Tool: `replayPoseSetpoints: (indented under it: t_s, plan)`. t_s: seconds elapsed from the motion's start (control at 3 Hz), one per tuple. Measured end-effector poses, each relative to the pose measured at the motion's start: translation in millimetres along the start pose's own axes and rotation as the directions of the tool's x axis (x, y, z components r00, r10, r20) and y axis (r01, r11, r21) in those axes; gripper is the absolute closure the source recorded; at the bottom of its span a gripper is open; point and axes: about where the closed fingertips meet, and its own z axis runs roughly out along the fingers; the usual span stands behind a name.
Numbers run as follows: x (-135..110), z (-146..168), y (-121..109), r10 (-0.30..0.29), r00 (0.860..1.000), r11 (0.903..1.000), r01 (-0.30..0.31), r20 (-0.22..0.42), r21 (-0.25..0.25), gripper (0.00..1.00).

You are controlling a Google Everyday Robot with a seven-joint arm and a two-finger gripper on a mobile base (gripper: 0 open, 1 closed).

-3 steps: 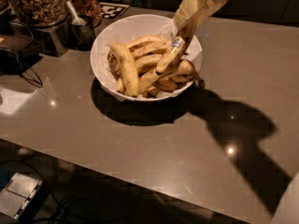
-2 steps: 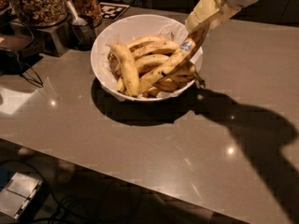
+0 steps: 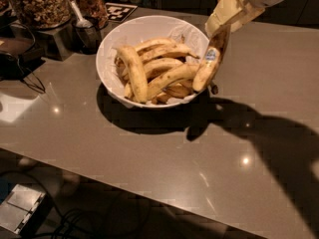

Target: Pick banana from white bowl

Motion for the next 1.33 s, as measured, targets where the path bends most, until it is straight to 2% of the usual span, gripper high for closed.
replayPoseSetpoints:
  t_s: [0.33,0.67,1.0,1.33]
  plan:
    - [20,-16,-7,0.072,0.997,0.9974,-0.072,-0.004,0.001,1.0]
    - [42,-34,-18,0.135,0.991,0.9908,-0.135,0.001,-0.002,1.0]
    - [69,-51,-29,0.204,0.979,0.9789,-0.204,-0.001,-0.006,1.0]
    - [69,-51,-30,0.205,0.979,0.9787,-0.205,0.005,-0.005,1.0]
